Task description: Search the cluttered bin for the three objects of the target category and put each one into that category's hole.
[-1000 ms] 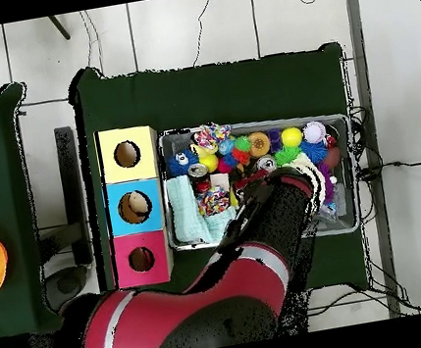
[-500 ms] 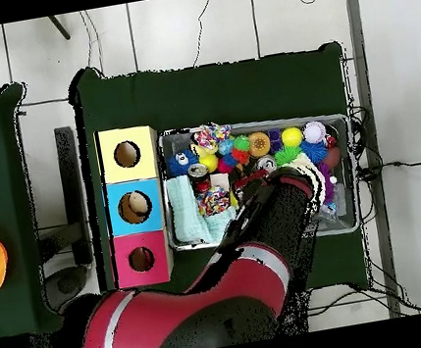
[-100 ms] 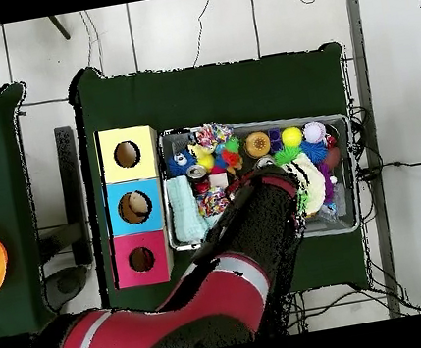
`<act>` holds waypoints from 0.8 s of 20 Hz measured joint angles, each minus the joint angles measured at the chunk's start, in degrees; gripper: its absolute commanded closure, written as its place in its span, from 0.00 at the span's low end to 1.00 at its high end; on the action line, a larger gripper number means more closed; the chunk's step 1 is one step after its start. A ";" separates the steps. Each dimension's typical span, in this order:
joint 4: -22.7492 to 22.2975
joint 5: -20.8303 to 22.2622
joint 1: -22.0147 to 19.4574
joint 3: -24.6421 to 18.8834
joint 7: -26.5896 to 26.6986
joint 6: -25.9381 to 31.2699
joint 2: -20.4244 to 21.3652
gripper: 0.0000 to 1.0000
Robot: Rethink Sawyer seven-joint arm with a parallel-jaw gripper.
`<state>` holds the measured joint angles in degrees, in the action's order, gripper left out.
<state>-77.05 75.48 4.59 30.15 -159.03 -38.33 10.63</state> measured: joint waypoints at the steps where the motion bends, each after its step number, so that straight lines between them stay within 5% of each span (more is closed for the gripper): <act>1: 0.00 0.88 0.44 0.14 -0.02 0.00 0.36 1.00; 16: -0.01 10.91 6.21 5.45 -4.80 -0.05 4.59 1.00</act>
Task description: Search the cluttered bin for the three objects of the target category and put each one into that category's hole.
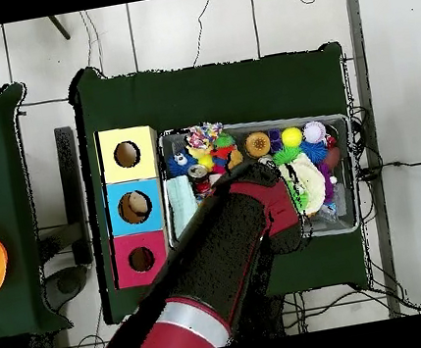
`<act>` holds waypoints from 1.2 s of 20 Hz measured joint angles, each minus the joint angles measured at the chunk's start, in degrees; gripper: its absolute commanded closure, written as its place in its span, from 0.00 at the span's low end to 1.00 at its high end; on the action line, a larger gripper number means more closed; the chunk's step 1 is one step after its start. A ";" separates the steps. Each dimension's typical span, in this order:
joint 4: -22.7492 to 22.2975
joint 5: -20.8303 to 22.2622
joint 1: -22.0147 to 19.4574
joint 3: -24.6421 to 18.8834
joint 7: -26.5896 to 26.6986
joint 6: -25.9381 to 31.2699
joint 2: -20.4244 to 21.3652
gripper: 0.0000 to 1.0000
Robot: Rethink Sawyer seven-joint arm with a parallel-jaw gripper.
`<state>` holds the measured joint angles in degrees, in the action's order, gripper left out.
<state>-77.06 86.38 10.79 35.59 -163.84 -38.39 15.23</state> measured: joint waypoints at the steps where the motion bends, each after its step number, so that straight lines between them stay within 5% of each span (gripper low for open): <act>1: 0.00 0.85 0.50 0.70 -1.37 -0.01 0.34 1.00; 24: -0.02 7.64 9.78 8.25 -19.60 -0.03 3.38 1.00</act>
<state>-77.08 94.03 20.57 43.85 -183.44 -38.42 18.60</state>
